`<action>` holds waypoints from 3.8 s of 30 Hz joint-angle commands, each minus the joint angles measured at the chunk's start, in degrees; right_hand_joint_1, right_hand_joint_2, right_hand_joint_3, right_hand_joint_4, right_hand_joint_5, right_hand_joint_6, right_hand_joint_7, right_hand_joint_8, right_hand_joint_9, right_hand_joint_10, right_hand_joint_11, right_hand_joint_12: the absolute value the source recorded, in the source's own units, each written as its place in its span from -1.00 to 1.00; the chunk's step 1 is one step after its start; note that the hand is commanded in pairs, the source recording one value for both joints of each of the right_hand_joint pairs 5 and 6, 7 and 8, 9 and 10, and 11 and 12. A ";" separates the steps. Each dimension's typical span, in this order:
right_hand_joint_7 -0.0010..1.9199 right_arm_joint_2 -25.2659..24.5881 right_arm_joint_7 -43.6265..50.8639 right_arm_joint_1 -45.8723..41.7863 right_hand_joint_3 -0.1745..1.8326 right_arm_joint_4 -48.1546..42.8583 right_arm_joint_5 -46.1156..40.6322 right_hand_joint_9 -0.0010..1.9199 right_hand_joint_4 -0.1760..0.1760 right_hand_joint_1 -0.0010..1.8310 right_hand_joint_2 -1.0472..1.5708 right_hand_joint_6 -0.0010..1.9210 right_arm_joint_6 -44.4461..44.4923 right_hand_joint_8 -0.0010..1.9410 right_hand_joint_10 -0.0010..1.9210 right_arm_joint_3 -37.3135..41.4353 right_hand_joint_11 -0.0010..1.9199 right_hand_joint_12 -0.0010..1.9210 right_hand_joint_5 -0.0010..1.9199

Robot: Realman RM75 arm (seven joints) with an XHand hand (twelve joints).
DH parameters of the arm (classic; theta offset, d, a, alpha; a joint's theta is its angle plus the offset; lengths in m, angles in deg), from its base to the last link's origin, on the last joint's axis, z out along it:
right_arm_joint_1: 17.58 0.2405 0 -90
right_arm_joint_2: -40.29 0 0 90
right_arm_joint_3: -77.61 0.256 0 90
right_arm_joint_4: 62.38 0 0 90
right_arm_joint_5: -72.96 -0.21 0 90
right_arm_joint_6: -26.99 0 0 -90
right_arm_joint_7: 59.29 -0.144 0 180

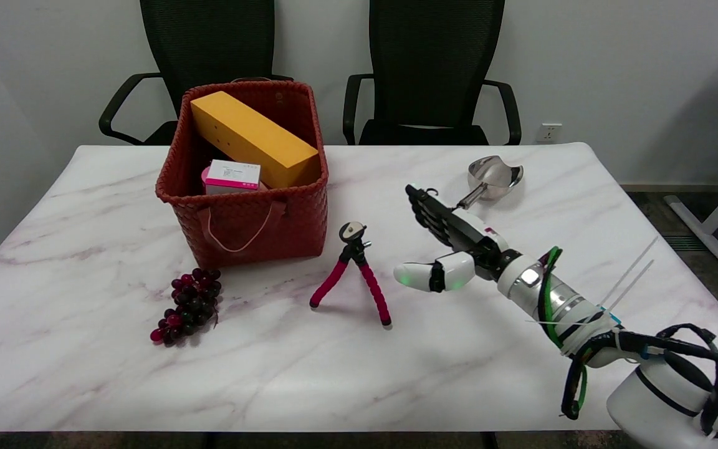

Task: Pick up the flexible tripod.

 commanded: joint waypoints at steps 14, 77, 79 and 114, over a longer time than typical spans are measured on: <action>-1.00 -7.16 2.96 8.90 0.04 9.96 -0.66 -1.00 0.00 0.15 -0.02 -1.00 2.59 -1.00 -1.00 -8.08 -1.00 -1.00 -1.00; -0.04 -16.76 4.16 15.47 -0.16 20.68 -3.46 -0.43 0.00 0.11 0.41 -0.26 6.90 -0.05 -0.43 -9.52 -0.72 -0.72 -0.26; 0.01 -16.76 4.16 15.55 -0.17 20.68 -3.46 -0.41 0.00 0.10 0.43 -0.22 6.90 0.00 -0.41 -9.36 -0.70 -0.70 -0.22; 0.60 -16.68 4.16 15.71 -0.15 18.67 -4.68 0.43 0.00 -0.04 0.61 0.53 8.60 0.59 0.43 -6.55 0.28 0.28 0.53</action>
